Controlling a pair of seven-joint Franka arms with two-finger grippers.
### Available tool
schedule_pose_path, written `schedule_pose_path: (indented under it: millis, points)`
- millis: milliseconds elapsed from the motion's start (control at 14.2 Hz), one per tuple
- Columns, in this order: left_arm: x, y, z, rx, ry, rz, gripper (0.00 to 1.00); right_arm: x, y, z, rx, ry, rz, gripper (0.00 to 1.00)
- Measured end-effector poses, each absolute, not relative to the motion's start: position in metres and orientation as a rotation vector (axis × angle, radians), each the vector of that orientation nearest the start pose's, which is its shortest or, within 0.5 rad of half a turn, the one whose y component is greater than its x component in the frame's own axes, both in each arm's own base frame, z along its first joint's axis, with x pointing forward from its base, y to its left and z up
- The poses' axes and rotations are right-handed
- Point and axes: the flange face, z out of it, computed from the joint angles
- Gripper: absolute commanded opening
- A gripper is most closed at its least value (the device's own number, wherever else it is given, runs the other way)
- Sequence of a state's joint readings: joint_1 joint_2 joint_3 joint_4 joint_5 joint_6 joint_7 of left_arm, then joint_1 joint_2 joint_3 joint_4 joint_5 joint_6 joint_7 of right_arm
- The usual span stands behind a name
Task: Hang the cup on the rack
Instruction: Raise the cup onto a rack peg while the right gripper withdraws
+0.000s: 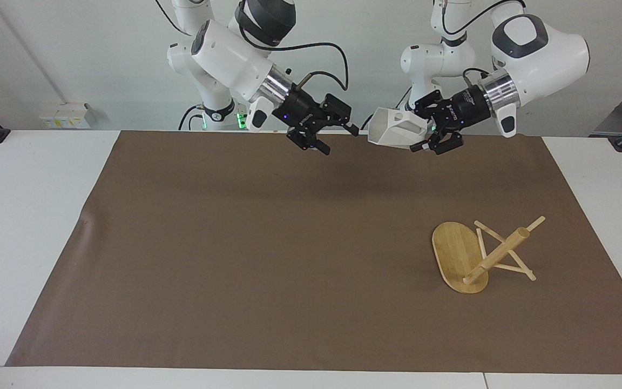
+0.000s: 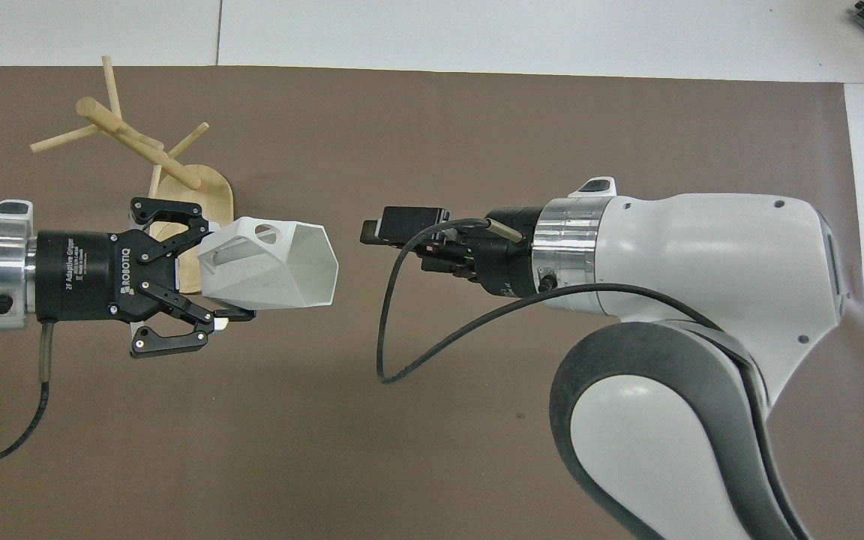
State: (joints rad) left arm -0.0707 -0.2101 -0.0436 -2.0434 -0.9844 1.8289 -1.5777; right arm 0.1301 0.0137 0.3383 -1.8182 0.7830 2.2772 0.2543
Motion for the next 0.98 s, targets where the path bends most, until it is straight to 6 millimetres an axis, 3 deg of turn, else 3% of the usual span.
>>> schedule_pose_path:
  millis: [352,703,985]
  points:
    - [0.501,-0.105,0.55,1.377,2.038,-0.818,0.0,0.55,0.255,0.58,-2.403,0.21,-0.27,1.0]
    - [0.513,-0.071,0.532,1.074,2.209,-0.723,0.0,0.563,0.224,0.581,-2.413,0.265,-0.306,1.0]
    - [0.512,-0.07,0.514,0.931,2.273,-0.653,0.0,0.574,0.193,0.579,-2.507,0.259,-0.37,1.0]
